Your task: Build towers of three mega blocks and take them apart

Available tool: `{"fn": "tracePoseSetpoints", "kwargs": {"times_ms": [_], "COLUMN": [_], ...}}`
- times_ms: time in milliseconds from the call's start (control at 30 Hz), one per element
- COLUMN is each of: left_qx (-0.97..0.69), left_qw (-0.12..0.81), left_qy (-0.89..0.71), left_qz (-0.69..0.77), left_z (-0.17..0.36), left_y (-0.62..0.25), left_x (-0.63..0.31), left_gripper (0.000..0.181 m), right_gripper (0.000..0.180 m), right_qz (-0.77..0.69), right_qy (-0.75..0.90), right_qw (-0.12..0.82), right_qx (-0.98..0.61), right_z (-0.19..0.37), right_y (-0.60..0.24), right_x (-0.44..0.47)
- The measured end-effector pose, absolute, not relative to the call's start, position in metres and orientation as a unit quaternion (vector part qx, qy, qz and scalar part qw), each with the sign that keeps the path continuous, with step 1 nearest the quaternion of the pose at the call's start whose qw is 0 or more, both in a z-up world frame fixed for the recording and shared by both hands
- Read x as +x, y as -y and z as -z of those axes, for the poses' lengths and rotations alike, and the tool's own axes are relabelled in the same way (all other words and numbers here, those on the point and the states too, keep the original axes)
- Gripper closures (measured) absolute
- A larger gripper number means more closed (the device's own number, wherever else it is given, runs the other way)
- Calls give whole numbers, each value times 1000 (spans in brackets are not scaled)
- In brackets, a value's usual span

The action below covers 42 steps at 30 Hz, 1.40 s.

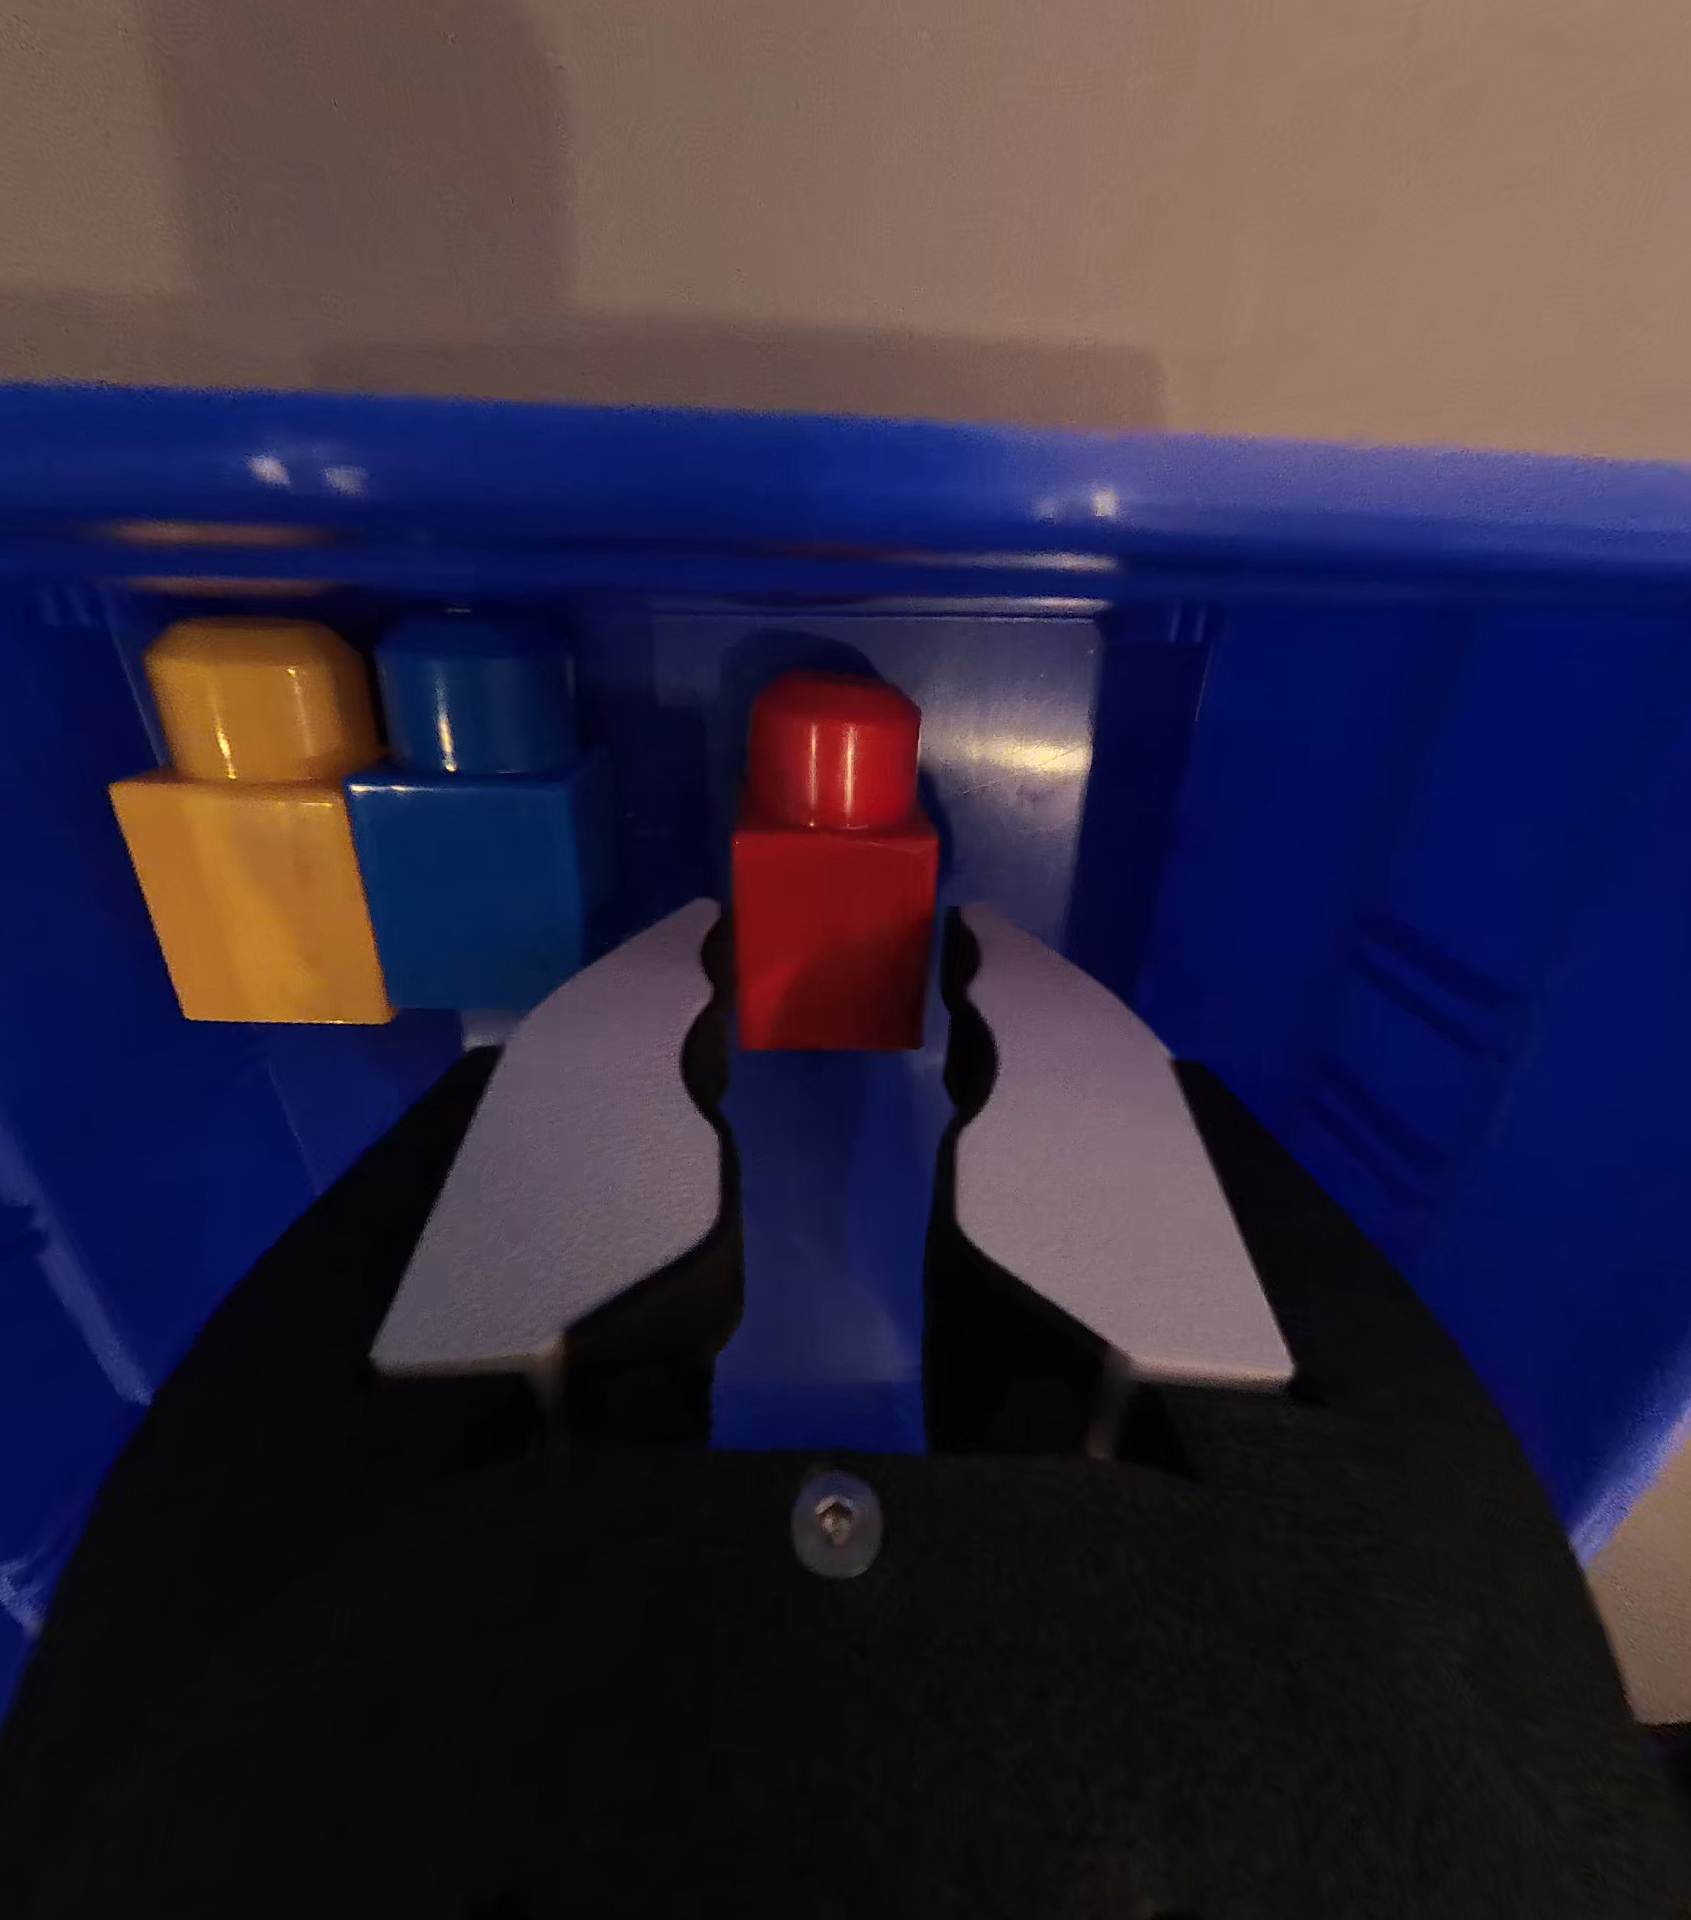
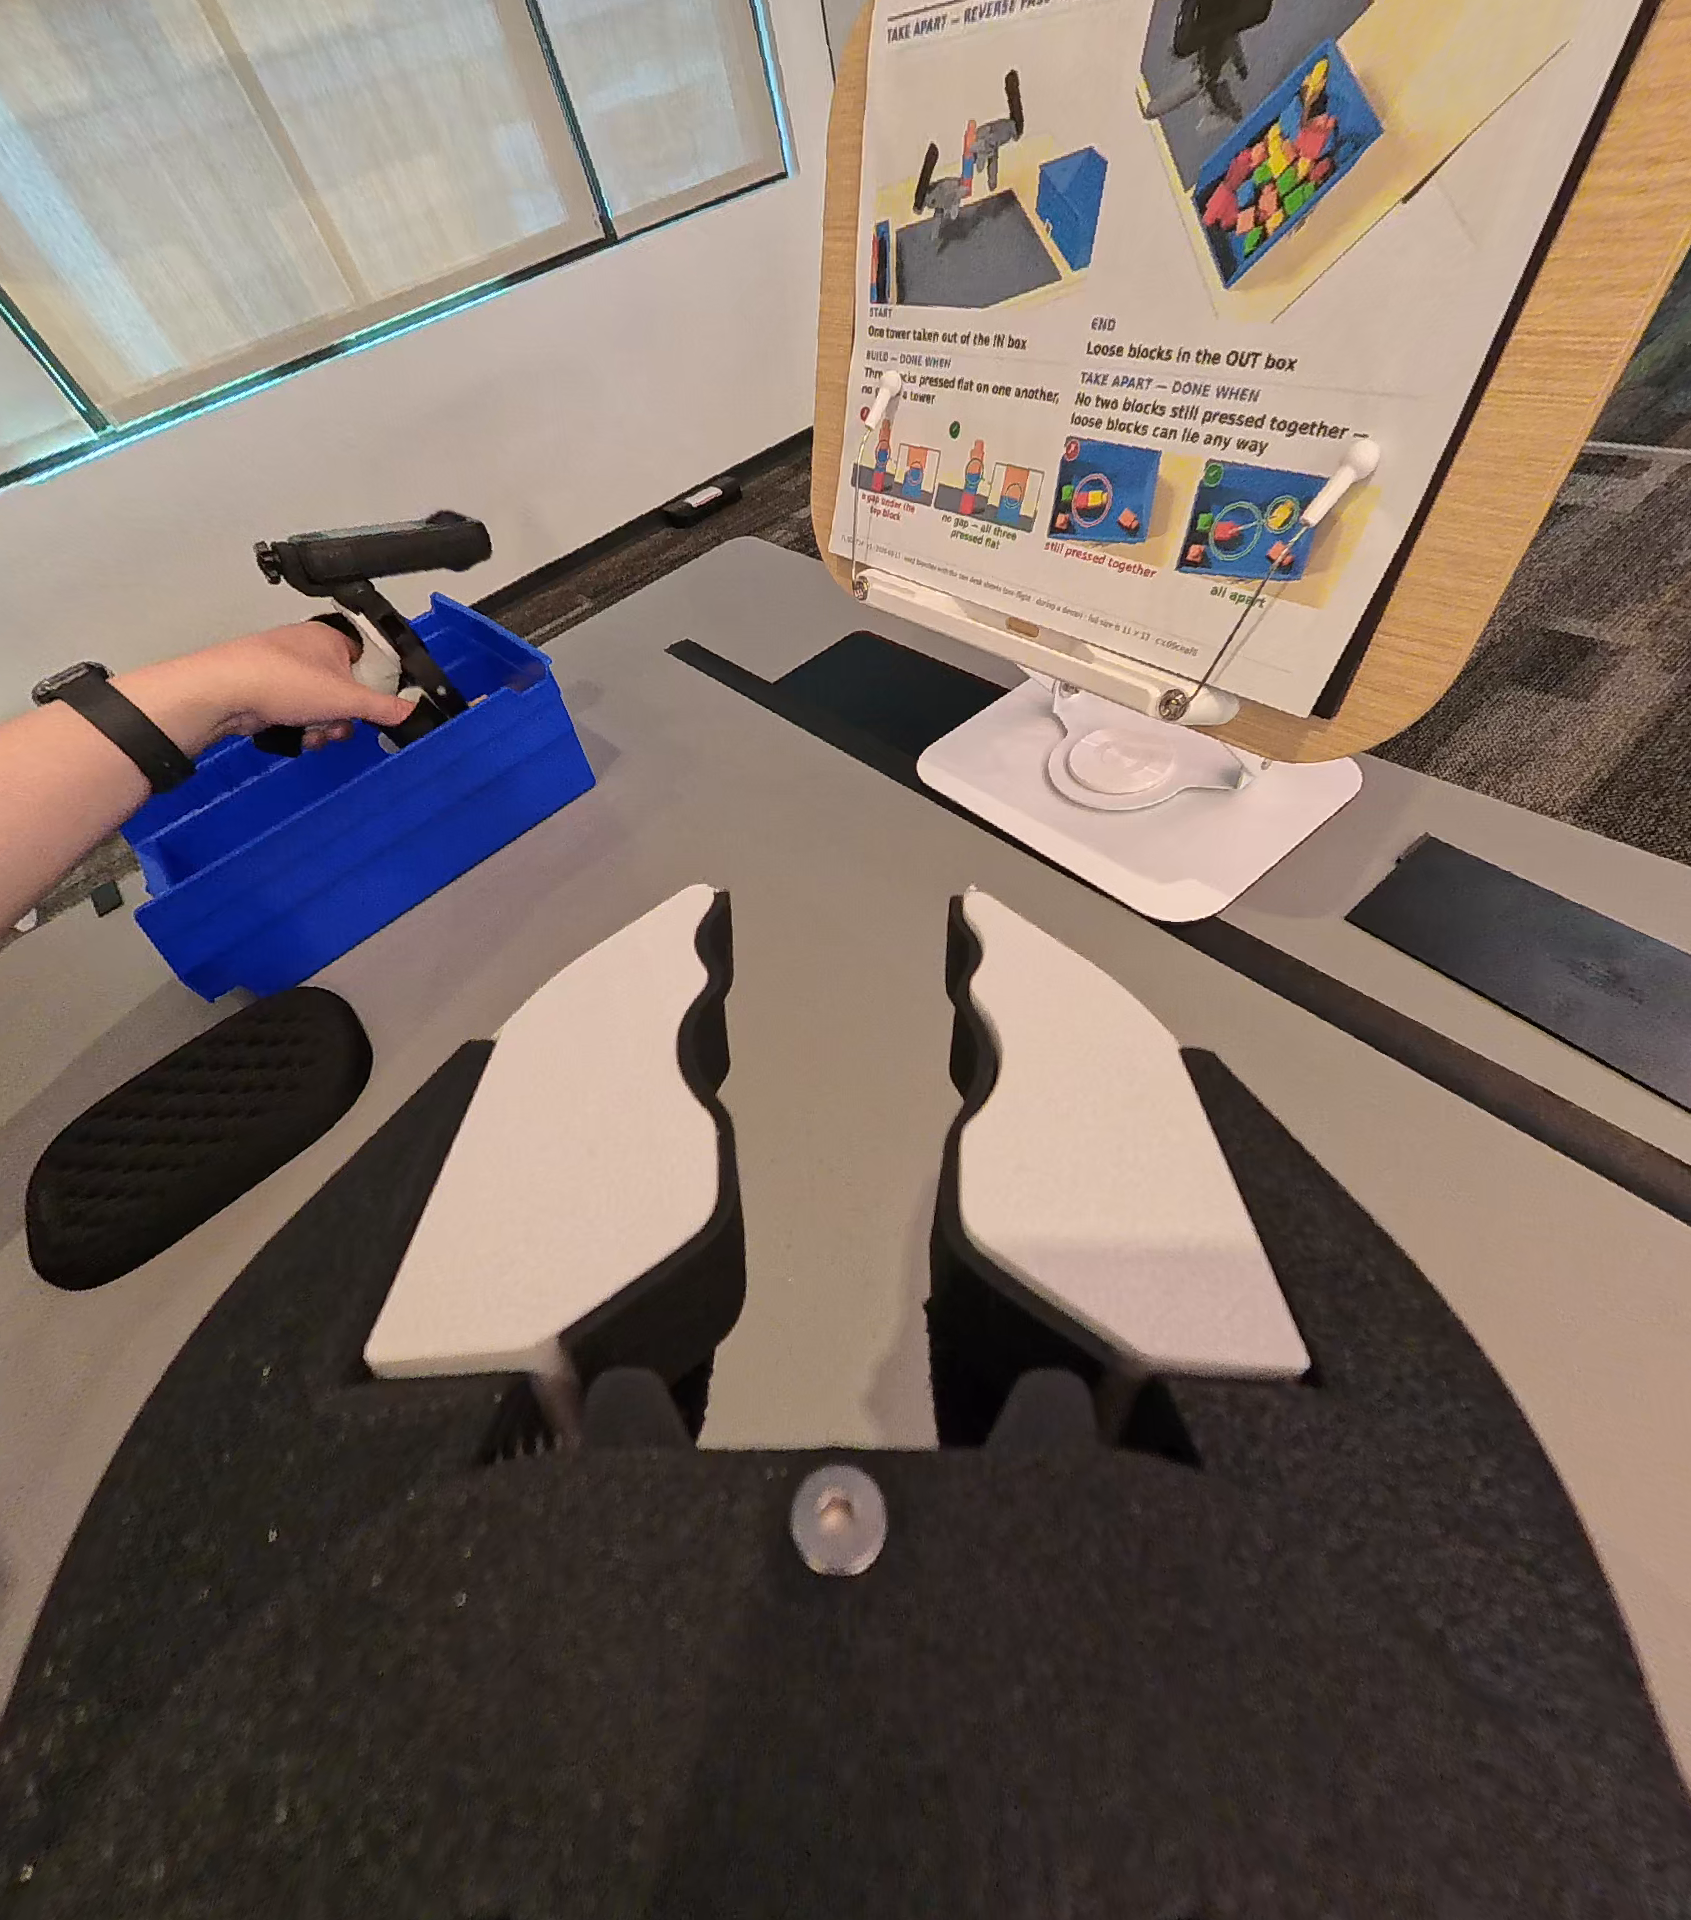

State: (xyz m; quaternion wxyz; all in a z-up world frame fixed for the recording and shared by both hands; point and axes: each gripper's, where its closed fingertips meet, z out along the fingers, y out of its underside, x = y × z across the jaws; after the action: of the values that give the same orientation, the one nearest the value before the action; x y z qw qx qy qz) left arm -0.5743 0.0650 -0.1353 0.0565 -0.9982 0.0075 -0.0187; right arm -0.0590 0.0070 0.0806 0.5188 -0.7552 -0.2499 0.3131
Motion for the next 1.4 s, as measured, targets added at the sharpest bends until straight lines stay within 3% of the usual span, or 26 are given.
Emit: {"fn": "tracePoseSetpoints", "kwargs": {"times_ms": [333, 633, 900, 1167, 1400], "left_qx": [-992, -900, -741, -673, -658], "left_qw": [97, 264, 378, 393, 383], "left_qy": [-35, -109, -291, -389, -410], "left_qz": [74, 328, 472, 491, 502], "left_z": [112, -10, -95, -96, -90], "left_y": [-60, -38, 36, 87, 100], "left_x": [-568, -498, -361, -266, -240], "left_gripper": [145, 145, 145, 146, 145], "right_gripper": [142, 142, 141, 134, 129], "right_qz": [-322, -362, -541, -640, -642], "right_qy": [254, 286, 358, 354, 360], "right_qw": [514, 505, 464, 480, 474], "right_qx": [-754, -730, -603, -485, -483], "right_z": [-78, -78, -97, -118, -117], "right_y": [-7, -2, 38, 75, 85], "right_x": [-60, -85, -175, -235, -247]}}
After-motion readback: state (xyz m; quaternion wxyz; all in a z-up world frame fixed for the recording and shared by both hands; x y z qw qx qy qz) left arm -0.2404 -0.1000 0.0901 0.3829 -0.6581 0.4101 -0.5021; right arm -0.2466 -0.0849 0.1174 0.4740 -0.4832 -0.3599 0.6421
